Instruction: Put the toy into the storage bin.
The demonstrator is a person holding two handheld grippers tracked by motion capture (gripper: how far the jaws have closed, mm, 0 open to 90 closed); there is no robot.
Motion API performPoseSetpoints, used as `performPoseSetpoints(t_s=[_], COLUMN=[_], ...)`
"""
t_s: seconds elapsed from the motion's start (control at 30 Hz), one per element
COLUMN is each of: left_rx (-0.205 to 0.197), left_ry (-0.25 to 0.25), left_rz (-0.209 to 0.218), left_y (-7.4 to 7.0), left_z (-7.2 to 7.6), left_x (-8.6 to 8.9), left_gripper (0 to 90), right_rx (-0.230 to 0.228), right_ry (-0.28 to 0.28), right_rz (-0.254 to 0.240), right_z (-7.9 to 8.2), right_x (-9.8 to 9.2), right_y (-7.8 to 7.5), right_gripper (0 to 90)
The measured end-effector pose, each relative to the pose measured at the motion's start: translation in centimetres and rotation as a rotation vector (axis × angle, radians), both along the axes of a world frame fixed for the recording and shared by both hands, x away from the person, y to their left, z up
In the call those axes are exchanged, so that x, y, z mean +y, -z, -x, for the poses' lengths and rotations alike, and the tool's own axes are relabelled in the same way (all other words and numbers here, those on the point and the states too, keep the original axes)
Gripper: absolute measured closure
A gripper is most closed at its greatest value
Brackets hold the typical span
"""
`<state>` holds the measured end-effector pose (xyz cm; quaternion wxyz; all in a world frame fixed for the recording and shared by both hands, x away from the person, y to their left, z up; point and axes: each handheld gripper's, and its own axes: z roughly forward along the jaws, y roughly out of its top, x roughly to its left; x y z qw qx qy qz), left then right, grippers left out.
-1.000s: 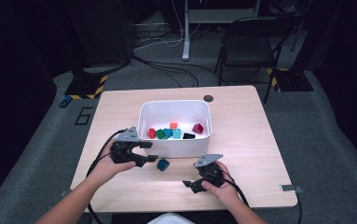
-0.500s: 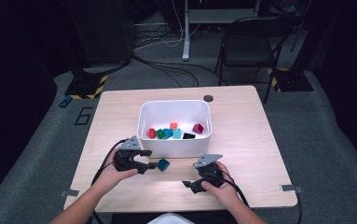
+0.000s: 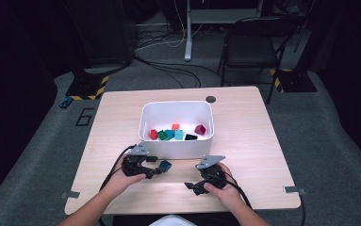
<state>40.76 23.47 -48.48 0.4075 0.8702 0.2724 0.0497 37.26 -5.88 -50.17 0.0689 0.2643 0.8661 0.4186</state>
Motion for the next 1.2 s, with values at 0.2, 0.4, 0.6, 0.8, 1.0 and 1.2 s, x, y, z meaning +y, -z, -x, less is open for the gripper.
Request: performPoseSetpoints(t_s=[0.2, 0.4, 0.6, 0.8, 1.0, 1.2], left_rx=[0.01, 0.005, 0.019, 0.014, -0.007, 0.005], left_ry=[-0.001, 0.001, 0.0, 0.004, 0.022, 0.042], left_rz=[-0.024, -0.039, -0.04, -0.046, -0.065, -0.069], left_y=[1.2, 1.9, 2.4, 2.8, 3.0, 2.7], left_z=[-0.4, -0.7, -0.9, -1.0, -0.9, -0.7], left_x=[-0.5, -0.9, -1.5, -2.4, -3.0, -2.9], left_gripper=[38.9, 38.7, 38.8, 41.4, 54.0, 58.1], right_rx=[0.004, 0.003, 0.003, 0.005, 0.006, 0.01], right_ry=[0.006, 0.002, 0.002, 0.004, 0.004, 0.002], right_rz=[-0.003, -0.001, -0.002, -0.004, -0.004, -0.003], right_z=[0.0, 0.0, 0.1, 0.0, 0.0, 0.0], right_x=[-0.1, -0.1, 0.0, -0.1, -0.1, -0.1], right_y=[-0.1, 0.0, 0.0, -0.1, -0.1, 0.0], right_gripper=[16.0, 16.0, 16.0, 16.0, 16.0, 15.9])
